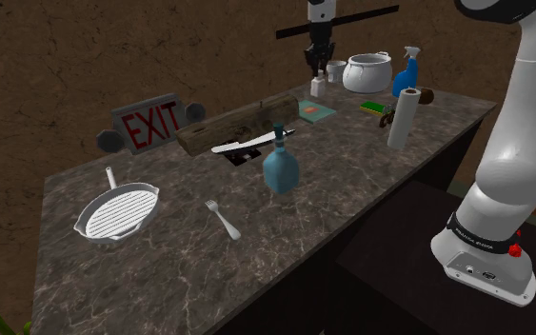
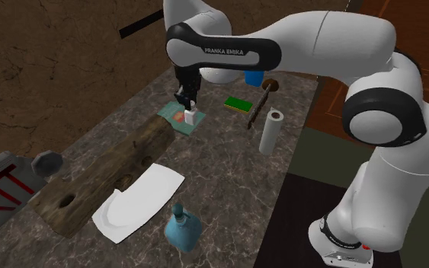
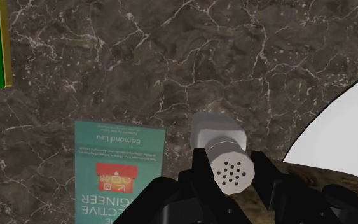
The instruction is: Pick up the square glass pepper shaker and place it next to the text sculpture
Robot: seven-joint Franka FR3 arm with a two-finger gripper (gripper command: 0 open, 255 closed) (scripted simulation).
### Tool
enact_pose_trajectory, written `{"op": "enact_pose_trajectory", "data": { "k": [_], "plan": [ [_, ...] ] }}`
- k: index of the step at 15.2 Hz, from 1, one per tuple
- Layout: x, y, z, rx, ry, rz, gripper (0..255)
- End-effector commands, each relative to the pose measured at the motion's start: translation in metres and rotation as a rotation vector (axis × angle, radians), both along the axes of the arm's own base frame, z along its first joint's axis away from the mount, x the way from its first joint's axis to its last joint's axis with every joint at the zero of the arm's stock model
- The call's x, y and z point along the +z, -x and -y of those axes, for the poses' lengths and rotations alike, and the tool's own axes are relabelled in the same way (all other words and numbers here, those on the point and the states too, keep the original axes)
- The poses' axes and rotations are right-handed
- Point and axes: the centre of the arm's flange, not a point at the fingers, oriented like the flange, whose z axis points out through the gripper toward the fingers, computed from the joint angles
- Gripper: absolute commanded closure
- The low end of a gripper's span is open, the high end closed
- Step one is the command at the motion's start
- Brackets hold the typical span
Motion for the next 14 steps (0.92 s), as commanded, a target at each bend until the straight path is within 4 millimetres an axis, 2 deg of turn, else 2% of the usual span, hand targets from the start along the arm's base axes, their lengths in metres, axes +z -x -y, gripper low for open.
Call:
{"op": "enact_pose_trajectory", "data": {
  "k": [1, 14],
  "plan": [
    [0.0, 0.019, 0.018, 0.001, -0.001, 0.0, 255],
    [0.0, 0.131, 0.148, 0.001, -0.001, 0.0, 255]
  ]
}}
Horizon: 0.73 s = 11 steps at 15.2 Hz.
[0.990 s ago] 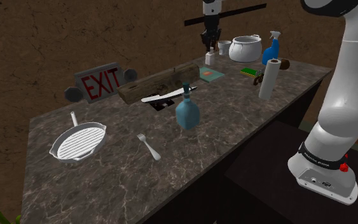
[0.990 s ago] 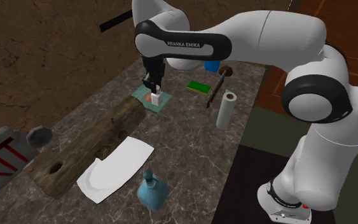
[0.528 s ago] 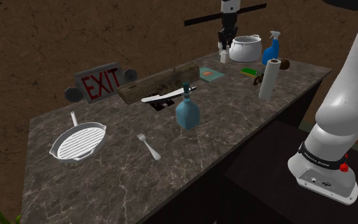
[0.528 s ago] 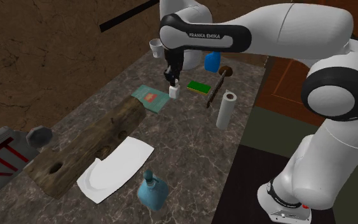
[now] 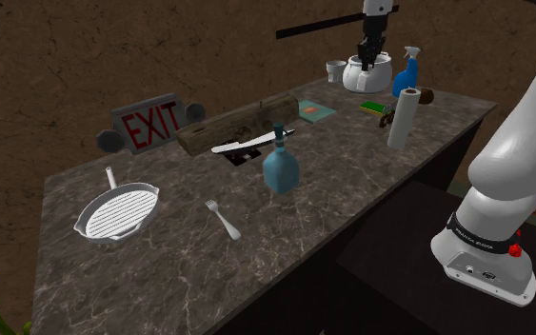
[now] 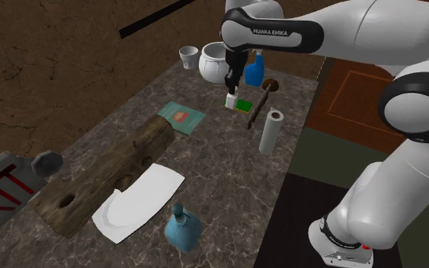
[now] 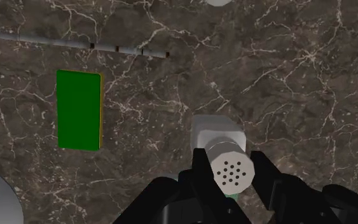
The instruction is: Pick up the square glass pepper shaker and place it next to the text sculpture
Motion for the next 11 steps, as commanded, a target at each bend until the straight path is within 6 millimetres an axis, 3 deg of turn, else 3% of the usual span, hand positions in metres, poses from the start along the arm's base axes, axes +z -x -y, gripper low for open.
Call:
{"op": "enact_pose_trajectory", "data": {
  "k": [1, 11],
  "plan": [
    [0.0, 0.017, 0.019, 0.002, 0.0, 0.0, 255],
    [0.0, 0.103, 0.119, 0.002, 0.0, 0.0, 255]
  ]
}}
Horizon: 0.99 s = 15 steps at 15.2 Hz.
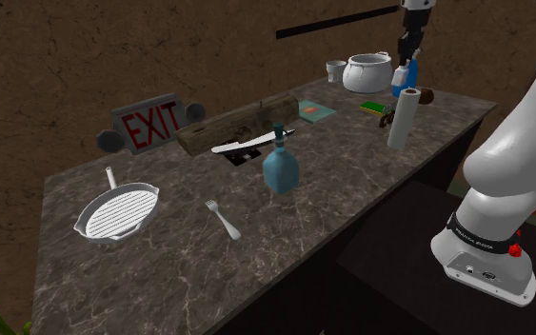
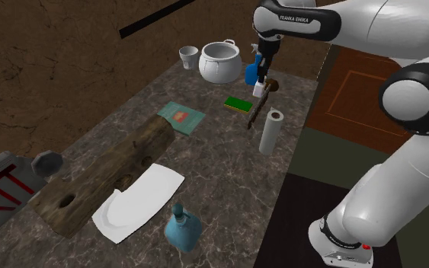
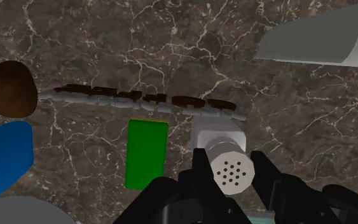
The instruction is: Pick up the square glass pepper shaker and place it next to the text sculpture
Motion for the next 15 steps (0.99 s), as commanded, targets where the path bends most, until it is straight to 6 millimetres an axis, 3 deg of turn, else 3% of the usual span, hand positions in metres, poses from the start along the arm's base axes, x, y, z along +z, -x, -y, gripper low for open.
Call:
{"op": "enact_pose_trajectory", "data": {
  "k": [1, 11, 15],
  "plan": [
    [-0.003, 0.02, 0.021, 0.001, 0.0, 0.0, 255],
    [-0.003, 0.106, 0.122, 0.001, 0.0, 0.0, 255],
    [-0.024, 0.106, 0.122, 0.001, 0.0, 0.0, 255]
  ]
}}
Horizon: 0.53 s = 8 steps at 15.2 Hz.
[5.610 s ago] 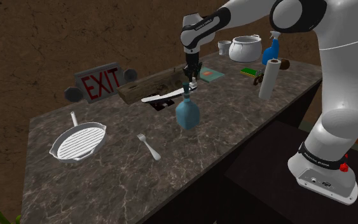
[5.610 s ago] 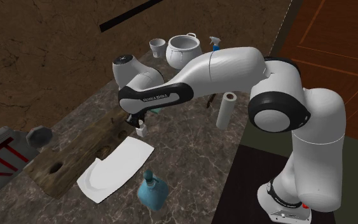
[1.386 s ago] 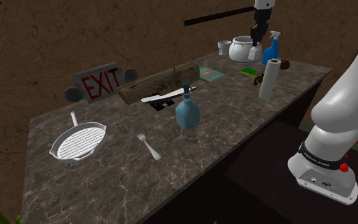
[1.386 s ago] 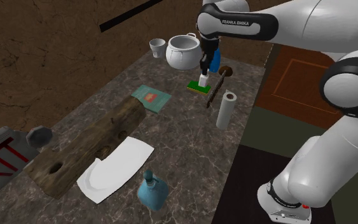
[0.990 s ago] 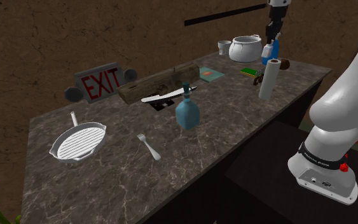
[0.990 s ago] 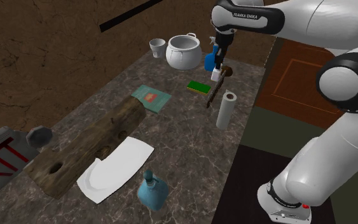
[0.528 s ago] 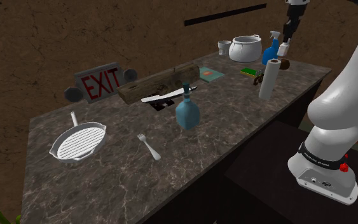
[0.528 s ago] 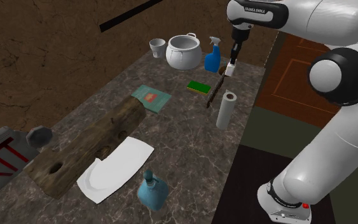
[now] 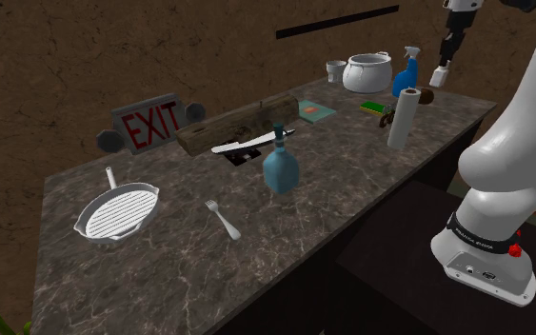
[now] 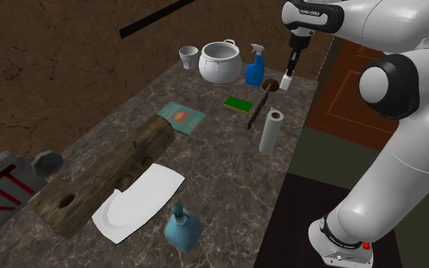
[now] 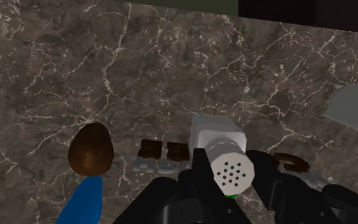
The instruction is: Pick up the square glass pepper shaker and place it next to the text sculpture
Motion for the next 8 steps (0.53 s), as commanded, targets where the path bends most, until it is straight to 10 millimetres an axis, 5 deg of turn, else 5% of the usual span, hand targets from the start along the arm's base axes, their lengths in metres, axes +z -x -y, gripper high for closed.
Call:
{"op": "enact_pose_trajectory", "data": {
  "k": [1, 8],
  "plan": [
    [-0.009, 0.001, 0.0, 0.0, 0.001, 0.0, 255],
    [-0.046, 0.001, 0.0, 0.0, 0.001, 0.0, 255]
  ]
}}
